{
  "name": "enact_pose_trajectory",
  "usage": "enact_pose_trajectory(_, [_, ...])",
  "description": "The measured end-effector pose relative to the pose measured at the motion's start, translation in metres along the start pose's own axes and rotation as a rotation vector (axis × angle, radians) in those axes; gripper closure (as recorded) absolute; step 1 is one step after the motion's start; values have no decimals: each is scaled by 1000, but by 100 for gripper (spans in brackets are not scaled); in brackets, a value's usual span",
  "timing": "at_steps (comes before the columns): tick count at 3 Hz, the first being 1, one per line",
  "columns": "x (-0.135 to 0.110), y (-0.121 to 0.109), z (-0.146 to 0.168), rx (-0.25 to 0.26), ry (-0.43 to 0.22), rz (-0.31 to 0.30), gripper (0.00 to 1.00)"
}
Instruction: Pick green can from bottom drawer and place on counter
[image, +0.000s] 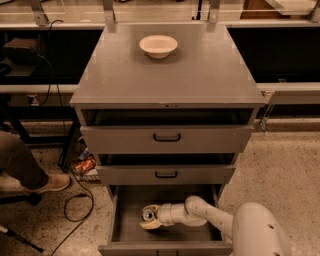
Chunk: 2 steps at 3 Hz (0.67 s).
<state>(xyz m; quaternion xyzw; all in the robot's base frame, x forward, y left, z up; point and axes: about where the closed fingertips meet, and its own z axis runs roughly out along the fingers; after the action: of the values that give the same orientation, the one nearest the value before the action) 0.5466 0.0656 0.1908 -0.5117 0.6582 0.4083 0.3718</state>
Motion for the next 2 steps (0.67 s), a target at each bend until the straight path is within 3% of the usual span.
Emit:
enact_pose_trajectory(1, [-30,17,-46,-50,-12,-39,100])
enact_pose_trajectory(2, [-57,26,-94,-74,15,-40,100])
